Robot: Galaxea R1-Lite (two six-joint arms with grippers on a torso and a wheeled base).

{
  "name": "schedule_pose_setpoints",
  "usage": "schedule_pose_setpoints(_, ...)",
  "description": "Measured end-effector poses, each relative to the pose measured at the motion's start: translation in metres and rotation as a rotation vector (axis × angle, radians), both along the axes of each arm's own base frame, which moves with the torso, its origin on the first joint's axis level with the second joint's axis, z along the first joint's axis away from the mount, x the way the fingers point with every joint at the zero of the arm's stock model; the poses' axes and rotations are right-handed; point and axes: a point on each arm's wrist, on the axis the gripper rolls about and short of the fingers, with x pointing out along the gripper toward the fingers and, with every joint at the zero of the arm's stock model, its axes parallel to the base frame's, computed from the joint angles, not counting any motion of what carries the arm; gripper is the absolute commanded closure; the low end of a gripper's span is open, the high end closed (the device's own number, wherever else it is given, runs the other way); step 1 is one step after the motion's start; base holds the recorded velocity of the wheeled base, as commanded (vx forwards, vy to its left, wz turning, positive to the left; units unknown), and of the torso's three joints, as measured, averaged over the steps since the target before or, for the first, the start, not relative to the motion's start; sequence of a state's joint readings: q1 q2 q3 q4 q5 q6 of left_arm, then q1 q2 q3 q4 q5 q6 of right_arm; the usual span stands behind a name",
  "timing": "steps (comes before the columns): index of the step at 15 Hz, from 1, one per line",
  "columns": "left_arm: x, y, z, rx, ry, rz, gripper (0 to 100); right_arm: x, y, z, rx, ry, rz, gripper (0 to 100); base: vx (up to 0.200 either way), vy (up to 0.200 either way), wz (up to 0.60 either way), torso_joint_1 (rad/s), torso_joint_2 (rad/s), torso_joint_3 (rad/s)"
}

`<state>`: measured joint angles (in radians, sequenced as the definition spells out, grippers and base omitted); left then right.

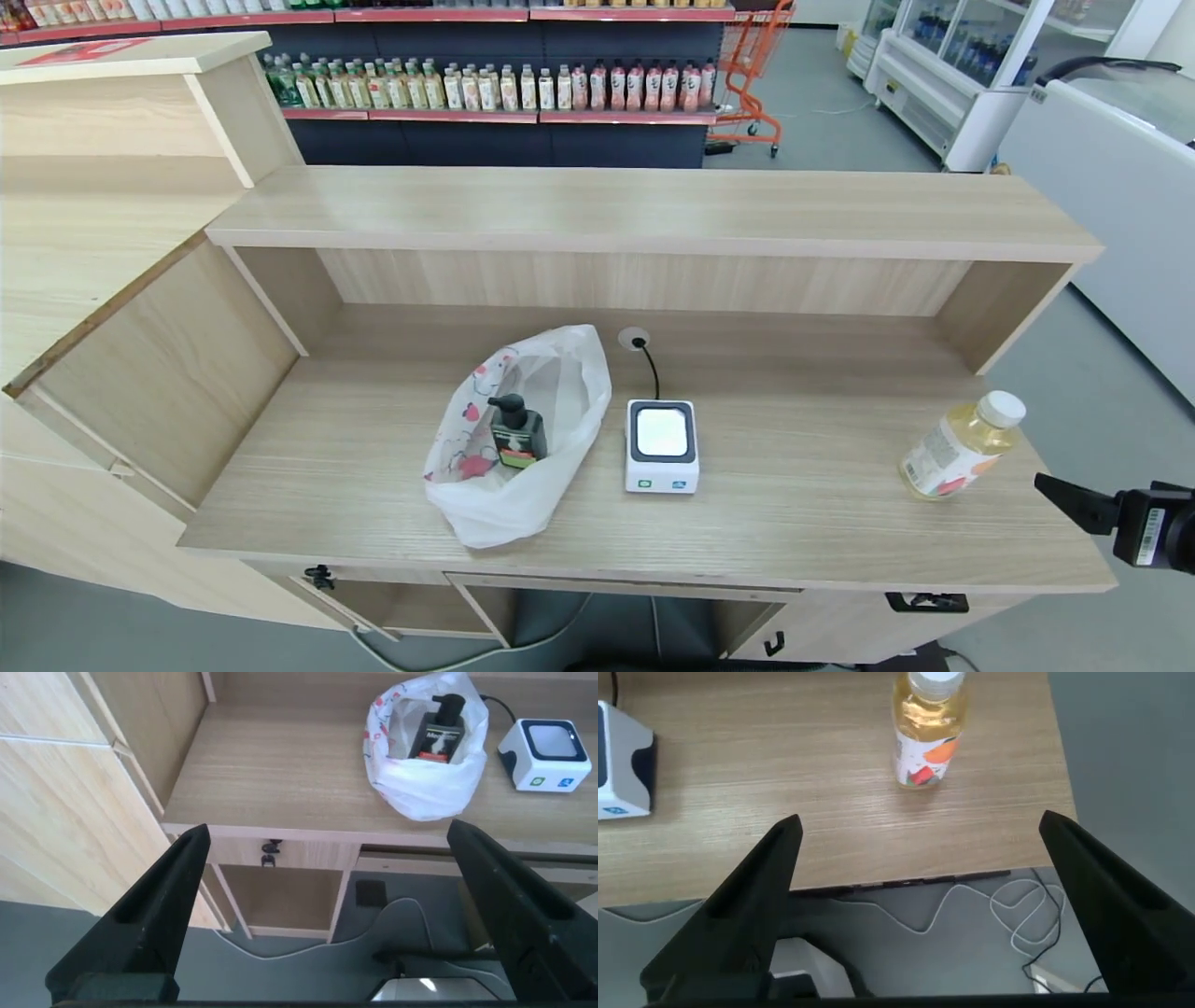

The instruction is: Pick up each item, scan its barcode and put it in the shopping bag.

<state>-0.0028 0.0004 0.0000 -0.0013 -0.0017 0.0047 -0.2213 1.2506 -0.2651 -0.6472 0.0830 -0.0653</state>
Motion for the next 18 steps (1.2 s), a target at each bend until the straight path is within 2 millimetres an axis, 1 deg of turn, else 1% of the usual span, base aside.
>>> schedule_pose_setpoints(3, 0.0, 0.0, 0.0, 0.0, 0.0, 0.0, 0, -0.004, 0.001, -0.001, 0.068, 0.019, -0.019, 0, 0.0, -0.2, 0.0, -0.001, 0.0, 0.005)
schedule_pose_setpoints(9, 0.0, 0.0, 0.0, 0.0, 0.0, 0.0, 0, -0.009, 0.002, -0.005, 0.08, 0.026, -0.025, 0, 0.0, -0.2, 0.0, -0.001, 0.0, 0.002)
schedule_pose_setpoints(11, 0.0, 0.0, 0.0, -0.001, 0.0, 0.0, 0, -0.01, 0.003, -0.007, 0.084, 0.033, -0.024, 0, 0.0, 0.0, 0.0, 0.0, 0.0, 0.0)
schedule_pose_setpoints(14, 0.0, 0.0, 0.0, -0.003, 0.0, 0.002, 0, -0.011, 0.005, -0.012, 0.179, 0.051, -0.042, 0, 0.0, 0.0, 0.0, 0.0, 0.0, 0.0)
schedule_pose_setpoints(16, 0.0, 0.0, 0.0, -0.003, 0.0, 0.001, 0, -0.008, 0.007, -0.018, 0.232, 0.092, -0.048, 0, 0.0, 0.0, 0.0, 0.0, 0.0, 0.0)
schedule_pose_setpoints(18, 0.0, 0.0, 0.0, -0.002, 0.0, 0.002, 0, 0.0, 0.008, -0.026, 0.25, 0.138, -0.052, 0, 0.0, 0.0, 0.0, 0.0, 0.0, 0.0)
